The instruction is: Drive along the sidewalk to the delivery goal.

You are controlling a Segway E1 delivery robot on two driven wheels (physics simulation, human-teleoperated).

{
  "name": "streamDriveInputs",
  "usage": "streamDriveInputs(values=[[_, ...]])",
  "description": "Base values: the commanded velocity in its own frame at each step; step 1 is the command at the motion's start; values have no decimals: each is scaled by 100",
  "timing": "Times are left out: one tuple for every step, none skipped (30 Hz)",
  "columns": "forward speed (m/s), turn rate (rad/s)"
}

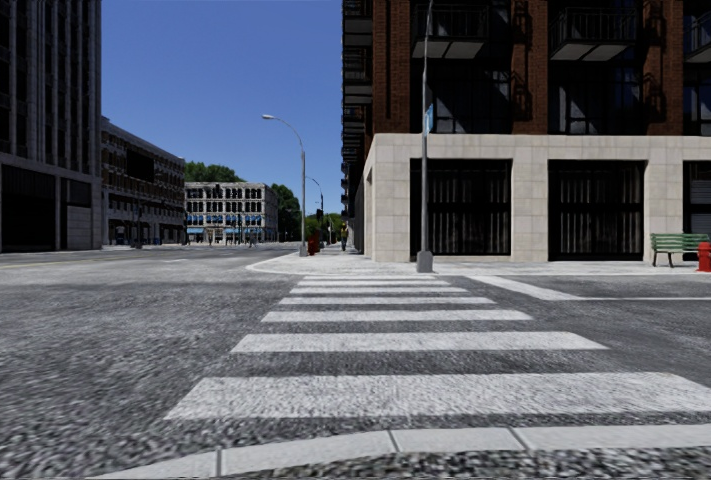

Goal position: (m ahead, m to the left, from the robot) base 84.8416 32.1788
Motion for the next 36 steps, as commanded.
streamDriveInputs(values=[[200, 0], [200, 0], [200, 0], [200, 0], [200, 0], [200, 0], [200, 0], [200, 0], [200, 0], [200, 0], [200, 0], [200, 0], [200, 0], [200, 0], [200, 0], [200, 0], [200, 0], [200, 0], [200, 0], [200, 0], [200, 0], [200, 0], [200, 0], [200, 0], [200, 0], [200, 0], [200, 0], [200, 0], [200, 0], [200, 0], [200, 0], [200, 0], [200, 0], [200, 0], [200, 0], [200, 0]])
